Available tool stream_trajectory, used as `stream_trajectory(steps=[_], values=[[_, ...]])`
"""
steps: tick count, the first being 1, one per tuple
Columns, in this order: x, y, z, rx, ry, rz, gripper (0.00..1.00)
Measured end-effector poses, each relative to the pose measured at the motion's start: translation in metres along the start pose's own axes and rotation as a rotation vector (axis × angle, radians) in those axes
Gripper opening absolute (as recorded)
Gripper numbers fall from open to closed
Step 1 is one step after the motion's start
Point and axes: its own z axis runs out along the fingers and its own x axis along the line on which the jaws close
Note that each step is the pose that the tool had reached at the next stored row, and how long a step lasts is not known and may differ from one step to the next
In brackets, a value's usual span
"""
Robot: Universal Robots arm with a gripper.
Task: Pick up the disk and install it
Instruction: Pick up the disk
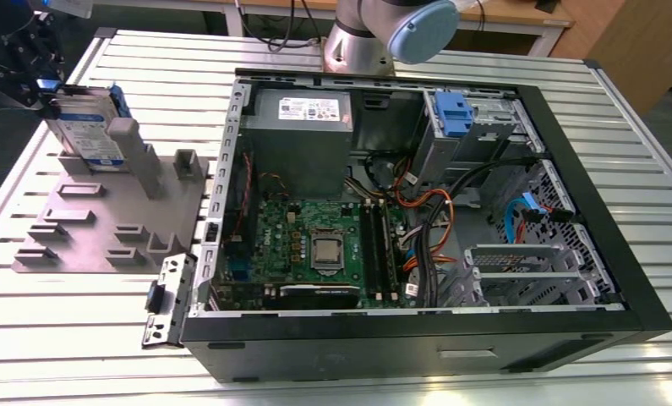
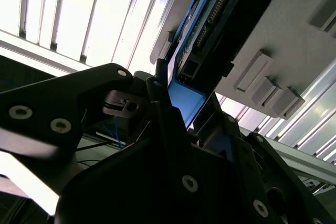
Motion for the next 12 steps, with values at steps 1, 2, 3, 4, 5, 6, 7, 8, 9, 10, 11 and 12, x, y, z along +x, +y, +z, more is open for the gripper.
stream_trajectory(steps=[1,2,3,4,5,6,7,8,9,10,11,12], values=[[0.0,0.0,0.0,0.0,0.0,0.0,0.45],[0.0,0.0,0.0,0.0,0.0,0.0,0.45],[0.0,0.0,0.0,0.0,0.0,0.0,0.45],[0.0001,0.0,0.0,0.0,0.0,0.0,0.45],[0.0001,0.0,0.0,0.0,0.0,0.0,0.45],[0.0001,0.0,0.0,0.0,0.0,0.0,0.45],[0.0001,0.0,0.0,0.0,0.0,0.0,0.46],[0.0001,0.0,0.0,0.0,0.0,0.0,0.46],[0.0001,0.0,0.0,-0.0001,0.0,0.0,0.52],[0.0001,0.0,0.0001,0.0001,0.0012,0.0,0.52],[0.0002,-0.0001,0.0002,0.0005,0.0042,0.0,0.52],[0.0002,-0.0001,0.0004,0.0007,0.006,0.0,0.52]])
